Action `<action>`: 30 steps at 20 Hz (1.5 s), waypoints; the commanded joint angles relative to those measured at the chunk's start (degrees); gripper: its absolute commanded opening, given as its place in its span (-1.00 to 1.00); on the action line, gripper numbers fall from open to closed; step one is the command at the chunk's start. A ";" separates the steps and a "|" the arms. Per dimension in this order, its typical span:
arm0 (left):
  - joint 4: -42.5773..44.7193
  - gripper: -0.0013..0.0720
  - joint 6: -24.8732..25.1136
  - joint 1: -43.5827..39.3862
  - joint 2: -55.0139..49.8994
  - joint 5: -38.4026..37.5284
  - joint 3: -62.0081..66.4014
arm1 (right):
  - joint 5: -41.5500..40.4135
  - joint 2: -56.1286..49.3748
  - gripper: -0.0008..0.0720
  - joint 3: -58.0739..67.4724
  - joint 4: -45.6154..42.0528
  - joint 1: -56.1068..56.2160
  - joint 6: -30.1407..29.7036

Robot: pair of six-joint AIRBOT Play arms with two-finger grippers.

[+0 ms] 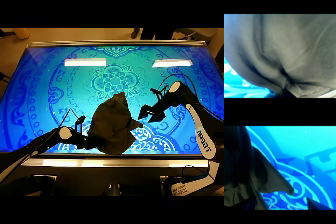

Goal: Fold the shirts.

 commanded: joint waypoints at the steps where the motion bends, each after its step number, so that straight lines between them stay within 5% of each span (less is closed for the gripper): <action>1: 0.50 -0.89 1.05 -0.02 1.40 1.18 -0.02 | -1.66 -1.95 0.90 -2.34 2.99 0.39 -0.94; 4: 2.14 -0.89 1.01 -0.02 3.74 1.16 -0.02 | -2.93 -4.09 0.82 -2.34 3.15 4.31 -0.96; 7: 3.32 -0.89 1.01 0.00 6.29 1.18 0.00 | -7.48 -4.48 -0.36 -2.21 2.93 7.91 -0.90; 8: 4.81 -0.89 0.96 0.02 7.30 1.09 0.11 | -7.19 -4.48 -0.92 -1.92 3.02 8.07 -0.37; 11: 14.40 -0.89 0.35 2.73 12.94 -1.68 2.93 | -3.69 -0.94 -0.92 2.01 0.83 5.64 0.63; 16: 40.79 -0.90 -3.76 21.55 29.88 -15.52 27.06 | -10.84 19.28 -0.92 18.99 -0.35 -6.27 0.59; 20: 40.87 -0.90 -6.45 35.67 37.59 -10.10 50.47 | -22.84 38.66 -0.92 25.55 -0.63 -11.50 -0.48; 25: 34.16 -0.90 -1.36 36.11 38.12 -4.42 59.14 | -24.24 51.60 -0.91 25.57 -0.87 -11.45 -0.50; 28: 42.32 -0.89 -2.67 36.24 36.83 -9.05 58.84 | -20.24 53.11 -0.91 25.55 -9.70 -11.45 2.73; 30: 44.76 -0.89 -2.36 36.24 34.60 -16.06 57.72 | -10.71 51.58 -0.91 25.44 -14.47 -11.45 5.35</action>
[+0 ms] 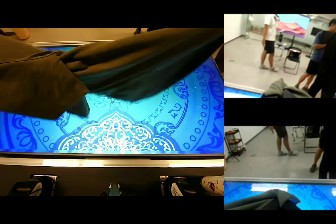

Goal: Fold the shirts.

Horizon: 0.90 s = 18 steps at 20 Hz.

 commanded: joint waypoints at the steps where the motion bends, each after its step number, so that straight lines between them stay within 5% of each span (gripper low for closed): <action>1: 5.14 -0.89 0.33 0.42 -3.02 -9.99 -1.70 | 14.32 -0.83 -0.91 -0.50 -9.07 -0.11 5.42; 4: 1.11 -0.89 0.28 -0.61 -6.97 -13.18 -15.19 | 23.15 -5.90 -0.92 -11.02 -8.68 -0.11 7.52; 9: -10.08 -0.89 -2.49 -2.54 -18.43 3.93 -43.52 | 4.96 -12.39 -0.92 -43.45 -5.05 -0.11 7.52; 13: -22.45 -0.85 -2.10 -2.47 -35.15 5.09 -43.34 | 2.34 -18.36 -0.92 -49.16 3.10 -0.11 7.23; 14: -25.73 -0.52 1.31 -2.47 -38.05 3.28 -40.72 | 1.90 -18.51 -0.92 -49.16 3.85 -0.11 6.25; 16: -26.49 0.77 8.55 -1.51 -40.89 -5.11 -33.68 | 1.73 -18.49 -0.92 -49.09 3.93 -0.13 4.50; 18: -21.05 0.81 12.96 0.98 -40.44 -16.46 -27.61 | 2.32 -18.49 -0.91 -49.09 3.02 -0.13 2.75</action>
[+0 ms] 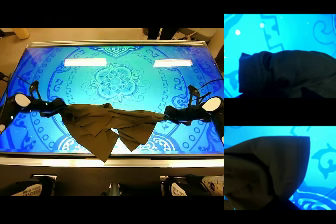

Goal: Fold the shirts.

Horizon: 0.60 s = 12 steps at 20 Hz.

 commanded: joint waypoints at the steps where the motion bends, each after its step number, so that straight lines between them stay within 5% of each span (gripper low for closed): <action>1: 4.63 0.81 6.99 3.21 -1.84 -16.76 7.19 | 0.17 -0.79 -0.91 -1.18 0.13 0.02 -2.45; 6: 9.79 0.85 0.44 5.42 12.15 -13.62 -9.46 | 2.89 -0.81 -0.91 -1.20 -1.79 0.02 -2.45; 12: -12.52 0.86 0.42 -5.51 13.99 4.52 -32.37 | 3.02 -0.81 -0.91 -1.20 -1.81 0.02 -2.43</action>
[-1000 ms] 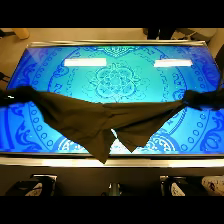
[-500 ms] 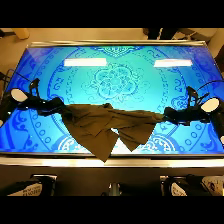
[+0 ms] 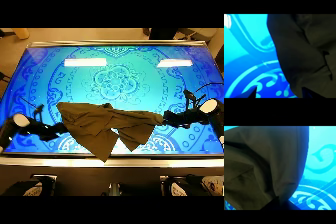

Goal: Fold the shirts.

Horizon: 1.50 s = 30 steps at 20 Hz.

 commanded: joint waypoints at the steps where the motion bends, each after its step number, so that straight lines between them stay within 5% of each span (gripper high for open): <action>1: -10.29 0.85 -1.99 -7.06 0.28 12.46 -9.70 | 0.74 -0.04 -0.91 -0.02 -0.17 0.02 -0.02; 6: -17.81 0.56 -2.34 -12.33 -3.78 24.06 -9.57 | 0.90 -0.02 -0.91 -0.02 -0.07 0.02 -0.02; 7: -18.51 -0.27 -2.27 -12.35 -4.24 25.09 -9.55 | 0.85 -0.02 -0.91 0.04 -0.02 0.00 -0.09; 8: -18.49 -0.86 -0.83 -12.00 -4.07 25.09 -8.83 | 0.85 0.09 -0.91 0.31 0.00 0.00 -0.94; 11: -17.94 -0.89 17.07 -10.08 2.38 20.72 1.40 | 1.70 3.02 -0.91 5.44 -0.15 0.00 -3.08; 13: -13.77 -0.89 24.37 -7.32 10.91 19.76 14.62 | 0.48 6.21 -0.91 14.38 -1.03 0.00 -4.17; 15: -5.99 -0.89 24.00 -2.64 17.86 19.80 32.17 | -1.27 9.55 -0.91 27.06 -4.61 0.00 -3.39; 18: 4.00 -0.89 11.85 6.58 21.18 18.51 55.93 | -4.57 15.61 -0.91 42.60 -8.81 0.00 0.28; 20: 2.45 -0.89 6.51 10.16 21.18 13.99 65.72 | -8.31 20.06 -0.91 47.41 -8.74 0.00 0.20; 25: 1.62 -0.89 8.50 10.16 22.75 14.43 72.81 | -15.82 27.89 -0.91 48.33 -11.28 0.00 0.20; 30: 9.51 -0.90 8.63 10.21 18.97 9.81 73.16 | -8.57 25.35 -0.91 48.33 -14.40 0.00 0.26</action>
